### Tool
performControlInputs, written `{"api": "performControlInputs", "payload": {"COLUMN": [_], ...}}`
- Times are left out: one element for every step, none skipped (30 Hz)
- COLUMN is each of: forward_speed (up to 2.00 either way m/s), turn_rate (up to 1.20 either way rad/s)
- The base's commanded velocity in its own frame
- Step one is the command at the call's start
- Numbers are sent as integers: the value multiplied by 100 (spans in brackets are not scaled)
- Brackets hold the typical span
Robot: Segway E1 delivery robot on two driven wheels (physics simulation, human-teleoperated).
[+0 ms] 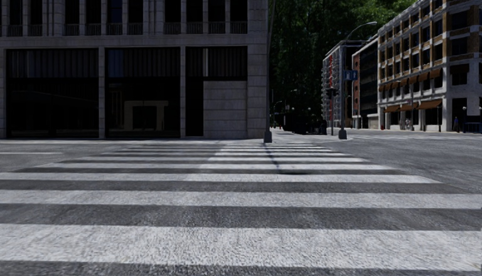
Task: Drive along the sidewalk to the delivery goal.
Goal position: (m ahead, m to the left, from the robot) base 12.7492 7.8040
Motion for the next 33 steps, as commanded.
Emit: {"api": "performControlInputs", "payload": {"forward_speed": [200, 200, 200, 200, 200, 200, 200, 200, 200, 200, 200, 200, 200, 200, 200, 200, 200, 200, 200, 200, 200, 200, 200, 200, 200, 200, 200, 200, 200, 200, 200, 200, 200], "turn_rate": [0, 0, 0, 0, 0, 0, 0, 0, 0, 0, 0, 0, 0, 0, 0, 0, 0, 0, 0, 0, 0, 0, 0, 0, 0, 0, 0, 0, 0, 0, 0, 0, 0]}}
